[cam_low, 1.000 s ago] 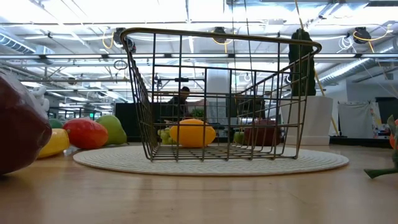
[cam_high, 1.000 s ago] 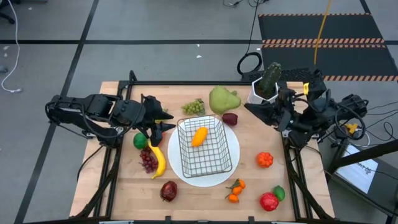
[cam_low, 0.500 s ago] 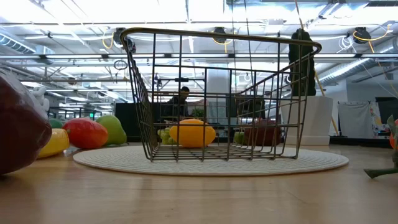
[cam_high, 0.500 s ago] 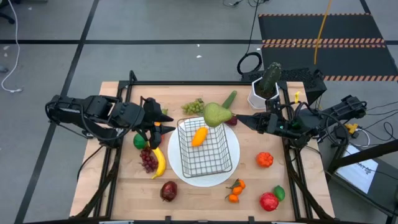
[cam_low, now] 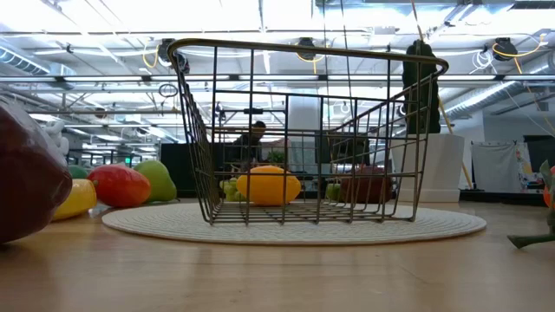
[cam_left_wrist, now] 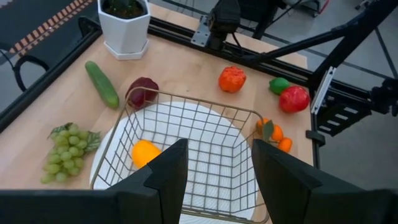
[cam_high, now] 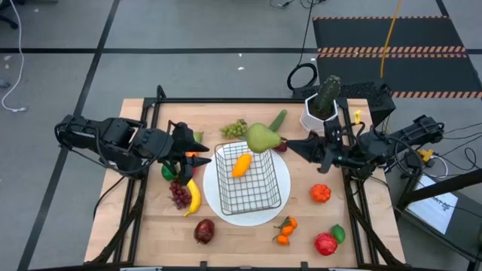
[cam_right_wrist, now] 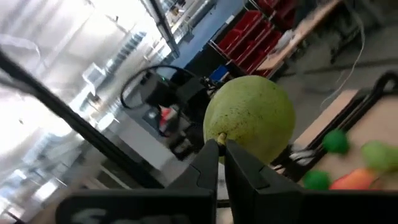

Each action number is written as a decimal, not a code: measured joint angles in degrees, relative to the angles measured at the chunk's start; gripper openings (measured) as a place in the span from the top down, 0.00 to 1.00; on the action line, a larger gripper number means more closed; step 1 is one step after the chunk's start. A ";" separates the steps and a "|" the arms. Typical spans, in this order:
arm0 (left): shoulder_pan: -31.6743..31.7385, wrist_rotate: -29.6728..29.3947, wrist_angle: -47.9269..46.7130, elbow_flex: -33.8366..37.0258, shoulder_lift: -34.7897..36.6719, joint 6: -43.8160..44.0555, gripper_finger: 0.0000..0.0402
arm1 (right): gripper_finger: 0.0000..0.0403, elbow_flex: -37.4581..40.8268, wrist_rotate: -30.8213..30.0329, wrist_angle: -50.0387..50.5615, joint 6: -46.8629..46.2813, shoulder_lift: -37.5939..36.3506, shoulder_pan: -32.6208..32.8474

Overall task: Build produce basket
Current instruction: Put the bottom green pear into the black wire basket

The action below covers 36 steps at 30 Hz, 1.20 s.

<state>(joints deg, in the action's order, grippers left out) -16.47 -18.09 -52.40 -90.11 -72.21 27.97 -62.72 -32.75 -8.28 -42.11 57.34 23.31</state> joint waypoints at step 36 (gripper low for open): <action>16.94 0.27 -0.02 -0.02 -0.02 3.13 0.56 | 0.98 0.02 11.74 16.98 2.02 1.00 -12.95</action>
<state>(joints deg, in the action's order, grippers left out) 0.47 -17.82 -52.42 -90.13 -72.23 31.09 -62.70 -21.02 8.70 -40.09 58.34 10.36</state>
